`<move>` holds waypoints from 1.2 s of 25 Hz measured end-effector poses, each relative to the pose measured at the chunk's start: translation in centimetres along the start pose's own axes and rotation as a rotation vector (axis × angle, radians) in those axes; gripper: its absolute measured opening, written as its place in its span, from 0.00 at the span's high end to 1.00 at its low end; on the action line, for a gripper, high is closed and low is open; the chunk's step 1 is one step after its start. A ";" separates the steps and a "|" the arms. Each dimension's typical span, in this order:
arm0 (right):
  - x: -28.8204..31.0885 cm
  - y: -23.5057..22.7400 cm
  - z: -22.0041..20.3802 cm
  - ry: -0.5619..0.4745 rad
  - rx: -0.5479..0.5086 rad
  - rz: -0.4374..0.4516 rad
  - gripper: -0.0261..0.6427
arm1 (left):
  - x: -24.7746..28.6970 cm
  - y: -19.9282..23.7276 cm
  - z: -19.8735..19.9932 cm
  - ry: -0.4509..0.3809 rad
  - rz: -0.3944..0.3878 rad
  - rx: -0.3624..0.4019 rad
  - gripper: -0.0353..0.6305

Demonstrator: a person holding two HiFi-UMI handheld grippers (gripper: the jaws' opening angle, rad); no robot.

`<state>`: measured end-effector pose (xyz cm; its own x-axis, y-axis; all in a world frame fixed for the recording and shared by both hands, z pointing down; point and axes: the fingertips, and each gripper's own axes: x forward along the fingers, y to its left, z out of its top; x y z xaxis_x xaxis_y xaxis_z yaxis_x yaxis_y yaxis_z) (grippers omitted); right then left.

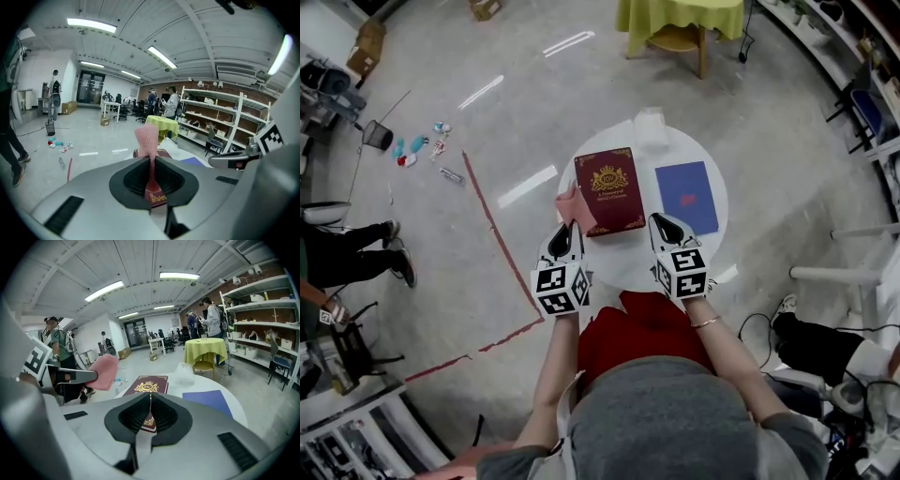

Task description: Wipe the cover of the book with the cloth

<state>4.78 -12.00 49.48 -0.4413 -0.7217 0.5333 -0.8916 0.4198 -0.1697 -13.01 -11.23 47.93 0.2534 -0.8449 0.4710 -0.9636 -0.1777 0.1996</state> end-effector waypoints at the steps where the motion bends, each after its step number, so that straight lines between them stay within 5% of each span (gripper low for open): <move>1: 0.3 -0.1 -0.1 0.009 0.000 0.011 0.92 | 0.6 0.0 0.2 0.005 0.003 0.003 0.90; 11: 3.7 -0.1 -1.4 0.095 -0.035 0.037 0.92 | 6.8 -0.8 1.9 0.063 -0.039 0.032 0.90; 24: 6.4 -0.9 -3.2 0.179 0.006 -0.095 0.92 | 16.7 -5.9 1.9 0.225 -0.319 0.045 0.90; 30: 7.2 -1.0 -3.0 0.198 0.026 -0.145 0.92 | 19.5 -7.8 0.3 0.343 -0.387 0.090 0.90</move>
<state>2.78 -15.94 55.96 -0.2825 -0.6505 0.7050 -0.9476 0.3035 -0.0997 -0.59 -26.44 55.33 0.5910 -0.4982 0.6344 -0.7938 -0.4993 0.3473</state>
